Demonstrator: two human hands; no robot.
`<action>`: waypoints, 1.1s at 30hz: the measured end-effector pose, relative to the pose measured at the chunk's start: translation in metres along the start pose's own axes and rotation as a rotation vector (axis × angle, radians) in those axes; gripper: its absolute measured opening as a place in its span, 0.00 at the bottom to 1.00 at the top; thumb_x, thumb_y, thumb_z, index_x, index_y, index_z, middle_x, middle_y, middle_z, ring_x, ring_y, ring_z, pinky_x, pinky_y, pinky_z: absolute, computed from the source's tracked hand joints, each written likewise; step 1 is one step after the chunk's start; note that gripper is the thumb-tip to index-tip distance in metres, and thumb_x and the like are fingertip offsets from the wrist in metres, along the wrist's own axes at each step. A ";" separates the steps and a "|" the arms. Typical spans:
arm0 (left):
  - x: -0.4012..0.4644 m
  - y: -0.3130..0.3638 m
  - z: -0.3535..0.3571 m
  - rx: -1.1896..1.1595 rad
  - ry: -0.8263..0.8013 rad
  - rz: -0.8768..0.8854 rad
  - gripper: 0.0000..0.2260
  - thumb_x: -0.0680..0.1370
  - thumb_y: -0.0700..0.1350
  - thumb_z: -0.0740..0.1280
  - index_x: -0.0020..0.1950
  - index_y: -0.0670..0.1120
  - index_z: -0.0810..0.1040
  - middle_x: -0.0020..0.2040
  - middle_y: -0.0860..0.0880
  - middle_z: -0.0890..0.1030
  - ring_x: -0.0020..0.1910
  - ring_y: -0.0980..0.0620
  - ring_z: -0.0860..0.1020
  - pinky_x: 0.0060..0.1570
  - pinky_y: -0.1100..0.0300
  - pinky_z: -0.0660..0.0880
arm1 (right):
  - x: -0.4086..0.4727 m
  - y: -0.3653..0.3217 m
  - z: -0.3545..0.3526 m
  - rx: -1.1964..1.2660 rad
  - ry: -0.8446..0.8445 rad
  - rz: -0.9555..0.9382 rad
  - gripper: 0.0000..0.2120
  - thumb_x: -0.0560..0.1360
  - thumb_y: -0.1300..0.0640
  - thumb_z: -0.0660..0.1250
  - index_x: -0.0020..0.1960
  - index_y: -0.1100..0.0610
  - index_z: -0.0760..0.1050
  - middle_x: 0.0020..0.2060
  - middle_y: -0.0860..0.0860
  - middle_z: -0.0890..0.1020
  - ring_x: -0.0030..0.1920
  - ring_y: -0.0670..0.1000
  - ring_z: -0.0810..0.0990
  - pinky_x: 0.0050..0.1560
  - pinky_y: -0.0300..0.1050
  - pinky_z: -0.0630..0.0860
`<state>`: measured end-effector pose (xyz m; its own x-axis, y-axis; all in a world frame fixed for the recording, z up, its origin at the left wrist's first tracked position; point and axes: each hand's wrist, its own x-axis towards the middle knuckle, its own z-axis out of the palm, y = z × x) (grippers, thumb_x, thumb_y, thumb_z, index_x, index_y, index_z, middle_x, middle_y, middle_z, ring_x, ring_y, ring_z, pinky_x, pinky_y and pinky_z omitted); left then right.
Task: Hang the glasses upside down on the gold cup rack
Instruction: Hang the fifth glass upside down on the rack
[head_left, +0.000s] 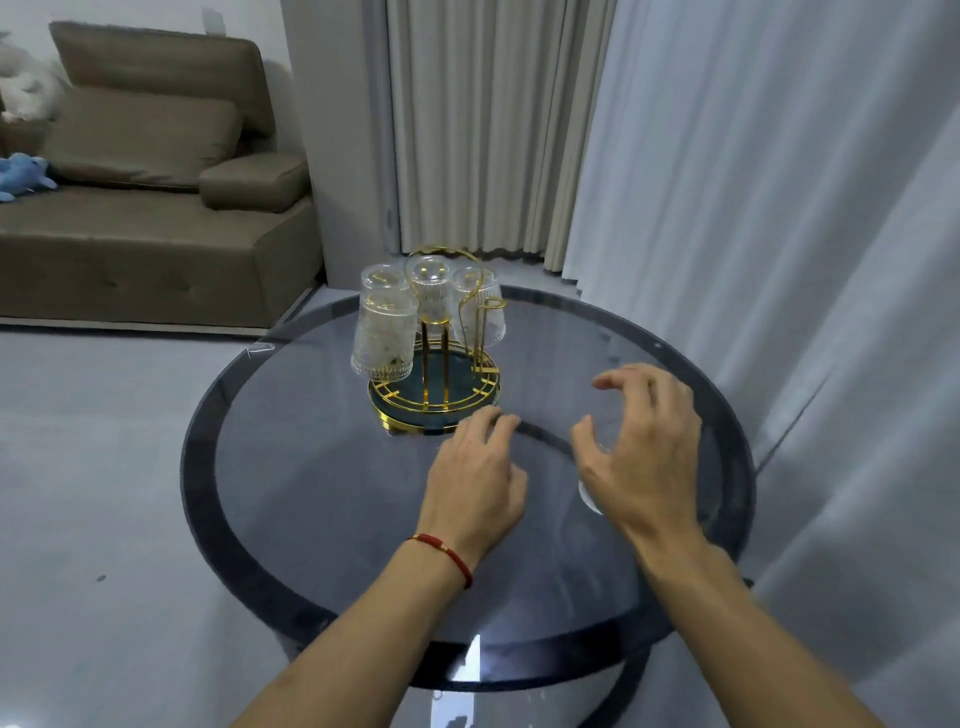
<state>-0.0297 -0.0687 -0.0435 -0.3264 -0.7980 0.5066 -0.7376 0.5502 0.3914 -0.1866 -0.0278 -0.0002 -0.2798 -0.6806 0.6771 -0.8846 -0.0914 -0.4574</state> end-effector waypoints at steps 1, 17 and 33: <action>-0.002 0.009 0.000 0.009 0.004 0.052 0.21 0.73 0.40 0.66 0.67 0.43 0.74 0.67 0.43 0.75 0.67 0.44 0.71 0.63 0.49 0.74 | -0.004 0.011 -0.005 0.034 0.018 0.120 0.19 0.72 0.55 0.72 0.61 0.57 0.76 0.60 0.56 0.76 0.62 0.59 0.73 0.62 0.52 0.70; 0.003 0.052 0.008 -0.724 -0.130 -0.427 0.29 0.75 0.55 0.73 0.72 0.53 0.68 0.64 0.51 0.75 0.59 0.53 0.76 0.55 0.54 0.78 | -0.028 0.053 0.003 0.184 -0.343 0.429 0.42 0.64 0.33 0.76 0.70 0.47 0.63 0.65 0.51 0.79 0.62 0.56 0.79 0.58 0.55 0.79; 0.022 0.011 -0.014 -1.396 -0.048 -0.677 0.17 0.69 0.48 0.69 0.57 0.48 0.80 0.59 0.42 0.79 0.56 0.45 0.81 0.49 0.42 0.82 | -0.009 0.013 0.011 0.827 -0.637 0.505 0.24 0.84 0.45 0.62 0.77 0.49 0.63 0.70 0.54 0.75 0.63 0.50 0.81 0.59 0.54 0.83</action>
<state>-0.0362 -0.0765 -0.0172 -0.2092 -0.9755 -0.0681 0.3582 -0.1413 0.9229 -0.1916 -0.0306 -0.0188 -0.0847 -0.9964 0.0046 -0.1459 0.0079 -0.9893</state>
